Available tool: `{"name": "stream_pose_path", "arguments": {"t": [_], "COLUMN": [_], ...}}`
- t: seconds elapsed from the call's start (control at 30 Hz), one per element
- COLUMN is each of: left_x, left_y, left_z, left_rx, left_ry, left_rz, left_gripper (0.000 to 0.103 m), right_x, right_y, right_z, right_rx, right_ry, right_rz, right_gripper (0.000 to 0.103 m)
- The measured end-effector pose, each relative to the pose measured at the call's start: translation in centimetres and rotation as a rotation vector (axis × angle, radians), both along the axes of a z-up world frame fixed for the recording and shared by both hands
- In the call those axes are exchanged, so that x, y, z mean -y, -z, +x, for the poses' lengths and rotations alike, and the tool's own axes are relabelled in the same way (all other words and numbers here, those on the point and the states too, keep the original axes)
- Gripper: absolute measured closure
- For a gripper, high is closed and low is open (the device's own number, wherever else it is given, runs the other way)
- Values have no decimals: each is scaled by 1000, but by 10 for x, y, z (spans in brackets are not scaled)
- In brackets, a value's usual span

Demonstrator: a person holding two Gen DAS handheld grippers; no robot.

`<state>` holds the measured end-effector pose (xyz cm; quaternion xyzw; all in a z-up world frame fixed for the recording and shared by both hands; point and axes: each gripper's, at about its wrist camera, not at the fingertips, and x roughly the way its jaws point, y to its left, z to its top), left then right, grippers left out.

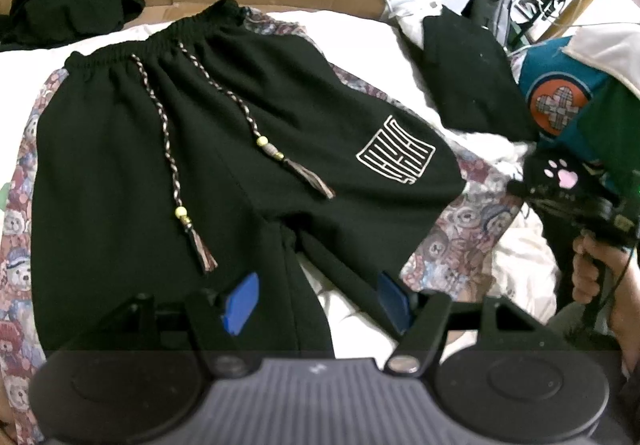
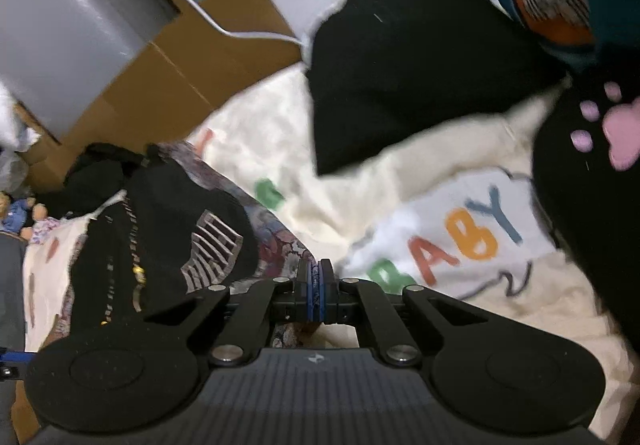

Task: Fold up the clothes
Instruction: 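Move the right tool to a shorts leg hem and pinch it closed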

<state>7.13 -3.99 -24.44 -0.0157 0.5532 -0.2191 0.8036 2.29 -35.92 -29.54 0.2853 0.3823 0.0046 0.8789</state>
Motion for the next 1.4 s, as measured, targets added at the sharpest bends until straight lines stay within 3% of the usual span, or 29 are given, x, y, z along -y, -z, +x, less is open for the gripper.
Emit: {"name": "stream_pose_path", "arguments": {"t": [0.13,0.37,0.6,0.8,0.87,0.93,1.0,1.2,1.4], "left_x": [-4,-11,-12,-11,-10,-9,-7,-2,1], "left_y": [-2,-6,-6,0,2,4,4,2,0], "left_z": [-1,-1,-1,1,2,3,3,1,0], "left_rx": [5,15,15,4,-1,-6,-8,3,6], "left_ry": [-5,-27,-31,-23,-23,-26,-25,-3,10], "left_rz": [-3,-8,-9,5,8,11,10,22,27], "left_gripper": [34,34,33,33,33,33,33,33,32], "right_x": [-24,-88,-147,-157,-151,-142,-129,-107,-111], "right_y": [-16,-26,-5,15,11,3,-3,4,19], "right_z": [0,13,17,17,17,15,12,7,10], "right_rx": [64,81,43,3,22,58,79,-21,-78], "right_ry": [-69,-240,-391,-472,-470,-439,-384,-288,-291], "right_rz": [22,32,-13,-42,-23,-14,-12,-69,-74], "right_gripper": [100,100,100,94,89,70,64,64,64]}}
